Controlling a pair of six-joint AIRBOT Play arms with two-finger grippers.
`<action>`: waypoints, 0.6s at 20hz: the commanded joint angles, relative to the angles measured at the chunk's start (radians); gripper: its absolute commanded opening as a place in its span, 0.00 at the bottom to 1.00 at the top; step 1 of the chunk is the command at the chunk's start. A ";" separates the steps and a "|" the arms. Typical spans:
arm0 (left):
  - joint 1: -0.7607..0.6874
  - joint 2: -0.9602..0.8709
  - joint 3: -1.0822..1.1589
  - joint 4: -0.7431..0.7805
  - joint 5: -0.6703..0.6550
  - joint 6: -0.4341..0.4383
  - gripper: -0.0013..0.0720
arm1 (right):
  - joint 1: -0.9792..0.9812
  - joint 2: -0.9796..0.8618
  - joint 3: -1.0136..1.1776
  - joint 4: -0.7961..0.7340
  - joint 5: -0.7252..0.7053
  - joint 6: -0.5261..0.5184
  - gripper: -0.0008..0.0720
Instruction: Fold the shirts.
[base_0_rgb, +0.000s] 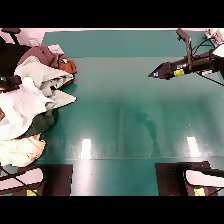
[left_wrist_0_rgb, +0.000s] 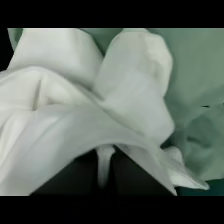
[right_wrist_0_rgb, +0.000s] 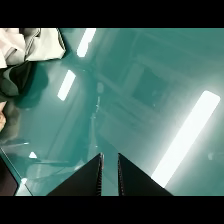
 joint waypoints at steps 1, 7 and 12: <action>0.000 0.068 0.096 -0.120 -0.130 -0.013 0.05 | 0.022 -0.001 0.001 -0.001 -0.014 0.006 0.18; 0.000 0.426 0.240 -0.610 -0.048 -0.084 0.05 | 0.035 0.040 0.001 0.065 -0.122 0.004 0.04; -0.001 0.467 0.380 -1.161 0.210 0.000 0.05 | -0.012 0.305 0.001 0.222 -0.240 0.053 0.04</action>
